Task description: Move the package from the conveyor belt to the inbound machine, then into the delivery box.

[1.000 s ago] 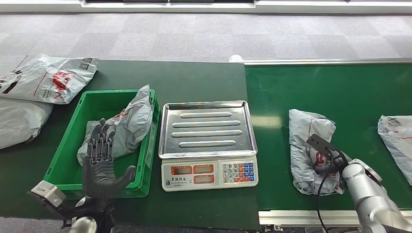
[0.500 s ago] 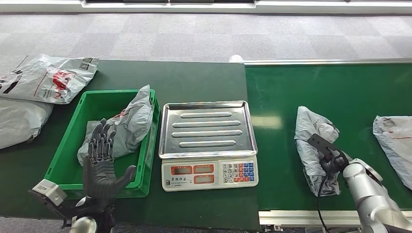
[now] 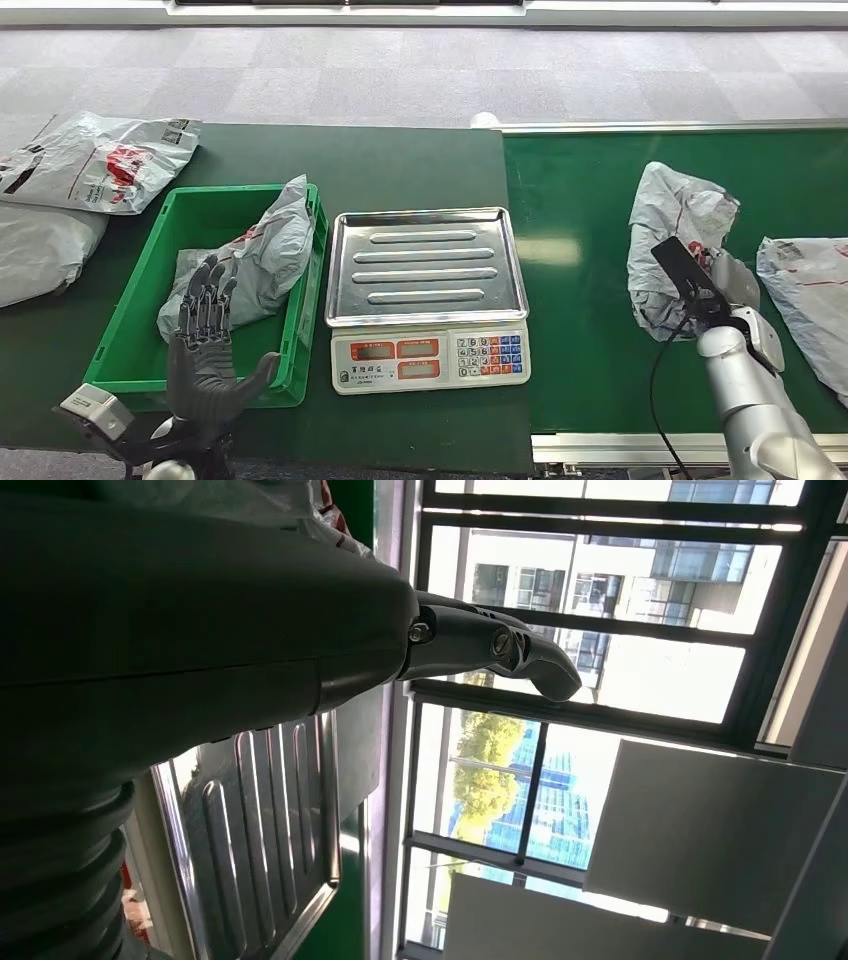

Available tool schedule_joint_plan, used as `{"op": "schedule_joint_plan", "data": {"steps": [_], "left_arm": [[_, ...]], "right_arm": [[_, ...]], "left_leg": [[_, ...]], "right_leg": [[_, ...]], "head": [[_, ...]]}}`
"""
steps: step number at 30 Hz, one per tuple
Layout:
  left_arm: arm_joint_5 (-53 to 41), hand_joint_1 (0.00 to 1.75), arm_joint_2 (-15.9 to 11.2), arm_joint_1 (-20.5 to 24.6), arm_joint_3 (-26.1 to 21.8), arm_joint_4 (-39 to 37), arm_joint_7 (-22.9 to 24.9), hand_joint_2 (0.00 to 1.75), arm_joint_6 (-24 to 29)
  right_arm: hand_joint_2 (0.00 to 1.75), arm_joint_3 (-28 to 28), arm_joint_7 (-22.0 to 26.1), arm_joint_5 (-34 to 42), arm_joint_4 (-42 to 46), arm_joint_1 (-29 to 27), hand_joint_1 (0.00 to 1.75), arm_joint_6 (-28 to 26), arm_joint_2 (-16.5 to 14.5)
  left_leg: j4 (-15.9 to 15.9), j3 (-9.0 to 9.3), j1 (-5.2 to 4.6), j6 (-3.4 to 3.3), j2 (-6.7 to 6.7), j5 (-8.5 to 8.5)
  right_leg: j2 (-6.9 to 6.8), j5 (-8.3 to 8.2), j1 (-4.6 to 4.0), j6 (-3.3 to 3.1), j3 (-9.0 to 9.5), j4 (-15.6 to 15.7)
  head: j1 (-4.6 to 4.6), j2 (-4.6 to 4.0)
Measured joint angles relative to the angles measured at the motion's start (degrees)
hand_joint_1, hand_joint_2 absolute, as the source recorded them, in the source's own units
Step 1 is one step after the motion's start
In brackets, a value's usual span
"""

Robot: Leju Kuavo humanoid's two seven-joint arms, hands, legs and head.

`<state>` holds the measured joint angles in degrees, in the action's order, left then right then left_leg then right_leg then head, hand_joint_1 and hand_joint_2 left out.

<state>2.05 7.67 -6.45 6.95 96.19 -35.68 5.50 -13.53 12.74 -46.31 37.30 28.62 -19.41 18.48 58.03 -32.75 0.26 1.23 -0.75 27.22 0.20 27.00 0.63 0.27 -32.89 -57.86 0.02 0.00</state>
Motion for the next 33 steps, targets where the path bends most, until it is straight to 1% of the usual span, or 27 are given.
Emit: {"op": "schedule_joint_plan", "data": {"steps": [5, 7, 8, 9, 10, 13, 14, 16, 18, 19, 21, 23, 24, 26, 29, 33], "left_arm": [[0.4, 0.00, 0.1, 0.2, 0.2, -0.1, -0.7, 1.75, 1.0], [0.7, 0.00, 0.1, 0.8, 0.6, -0.4, -0.7, 1.75, 1.4], [0.9, 0.00, 0.1, 1.1, 0.8, -0.6, -0.8, 1.75, 1.6], [1.1, 0.00, 0.1, 1.4, 0.9, -0.8, -0.9, 1.75, 1.7], [1.3, 0.00, 0.1, 1.7, 1.1, -1.1, -1.3, 1.75, 1.6], [1.5, 0.00, -0.2, 2.8, 1.6, -2.5, -3.0, 1.75, 0.4], [1.5, 0.00, -0.3, 3.2, 1.7, -2.9, -3.3, 1.75, 0.1], [1.5, 0.00, -0.4, 3.8, 1.8, -3.7, -3.5, 1.75, -0.1], [1.5, 0.00, -0.6, 4.1, 1.8, -4.4, -3.6, 1.75, -0.3], [1.4, 0.00, -0.6, 4.2, 1.8, -4.7, -3.7, 1.75, -0.5], [1.2, 0.00, -0.7, 4.6, 1.8, -5.1, -3.7, 1.75, -1.3], [0.7, 0.00, -0.7, 5.4, 1.9, -5.5, -3.4, 1.75, -2.3], [0.4, 0.00, -0.7, 5.9, 2.0, -5.7, -3.0, 1.75, -2.8], [-0.1, 0.00, -0.6, 6.7, 2.2, -5.8, -2.4, 1.75, -3.5], [-0.4, 0.00, -0.5, 7.6, 2.4, -6.0, -1.7, 1.75, -3.7], [-0.8, 0.00, -0.3, 8.1, 2.4, -6.0, -0.7, 1.75, -3.8]], "right_arm": [[1.75, -2.9, 14.5, 17.7, 16.6, -3.2, 1.75, -13.9, -3.4], [1.75, -3.9, 17.9, 24.4, 22.5, -4.4, 1.75, -15.8, -4.8], [1.75, -4.0, 18.4, 26.7, 24.9, -4.7, 1.75, -15.1, -5.3], [1.75, -3.9, 18.1, 28.1, 26.9, -5.0, 1.75, -12.9, -5.7], [1.75, -3.1, 17.7, 28.3, 28.5, -5.2, 1.75, -8.2, -5.9], [1.75, 2.5, 17.5, 25.5, 30.9, -5.2, 1.75, 10.0, -6.0], [1.75, 4.7, 17.6, 24.7, 31.0, -5.2, 1.75, 13.4, -6.1], [1.75, 7.9, 17.7, 23.9, 31.1, -5.1, 1.75, 15.8, -6.1], [1.75, 9.9, 17.6, 23.0, 31.2, -4.9, 1.75, 16.7, -6.1], [1.75, 10.8, 17.4, 21.9, 31.2, -4.7, 1.75, 18.0, -6.1], [1.75, 13.7, 16.5, 18.0, 31.0, -3.5, 1.75, 23.7, -6.1], [1.75, 17.9, 15.4, 14.0, 29.8, -1.4, 1.75, 30.2, -6.3], [1.75, 20.2, 15.0, 12.7, 28.8, -0.1, 1.75, 32.2, -6.7], [1.75, 24.6, 14.5, 11.3, 26.3, 2.5, 1.75, 33.6, -8.0], [1.75, 29.7, 13.5, 10.3, 23.0, 6.2, 1.75, 33.7, -10.0], [1.75, 33.5, 10.8, 8.7, 19.5, 8.9, 1.75, 33.6, -12.0]], "left_leg": [[0.0, -0.01, 0.04, 0.02, -0.14, -0.01], [0.0, -0.03, 0.05, 0.02, -0.13, -0.01], [0.0, -0.03, 0.05, 0.02, -0.10, -0.01], [0.0, -0.04, 0.05, 0.02, -0.07, -0.01], [0.0, -0.03, 0.04, 0.01, 0.01, 0.00], [0.0, 0.03, 0.04, 0.01, 0.22, -0.03], [0.0, 0.03, 0.04, -0.02, 0.20, -0.07], [0.0, -0.02, 0.04, -0.05, -0.01, -0.19], [0.0, -0.10, 0.04, -0.04, -0.22, -0.26], [0.0, -0.13, 0.05, -0.03, -0.26, -0.27], [0.0, -0.19, 0.04, -0.02, -0.12, -0.26], [-0.1, -0.22, 0.05, -0.02, 0.09, -0.26], [-0.1, -0.23, 0.05, -0.01, 0.16, -0.28], [-0.1, -0.24, 0.05, 0.03, 0.15, -0.34], [-0.1, -0.24, 0.07, 0.09, 0.06, -0.41], [-0.1, -0.25, 0.08, 0.10, 0.05, -0.42]], "right_leg": [[-0.11, 0.03, -0.03, -0.01, 0.00, 0.0], [-0.09, 0.04, -0.03, 0.00, 0.00, 0.0], [-0.07, 0.04, -0.03, 0.00, 0.00, 0.0], [-0.03, 0.03, -0.02, 0.00, 0.00, 0.0], [0.03, 0.02, -0.02, 0.00, -0.01, 0.0], [0.18, -0.05, -0.02, 0.01, -0.04, 0.0], [0.15, -0.07, -0.02, 0.02, -0.04, 0.0], [-0.04, -0.08, -0.02, 0.03, -0.04, 0.0], [-0.23, -0.08, -0.02, 0.03, -0.03, 0.0], [-0.23, -0.08, -0.02, 0.03, -0.04, 0.0], [-0.08, -0.11, -0.02, 0.02, -0.11, 0.0], [0.10, -0.19, -0.03, 0.00, -0.21, -0.1], [0.15, -0.21, -0.03, -0.01, -0.25, -0.1], [0.14, -0.24, -0.04, -0.02, -0.29, -0.1], [0.07, -0.26, -0.06, -0.03, -0.30, -0.1], [0.07, -0.26, -0.06, -0.03, -0.30, -0.1]], "head": [[0.00, 0.00], [0.01, 0.00], [0.01, 0.00], [0.01, 0.00], [0.01, 0.00], [0.00, 0.00], [-0.01, 0.00], [-0.01, 0.00], [0.01, 0.00], [0.01, 0.00], [0.01, 0.00], [0.01, 0.00], [0.01, 0.00], [0.01, 0.00], [0.00, 0.00], [0.00, 0.00]]}}
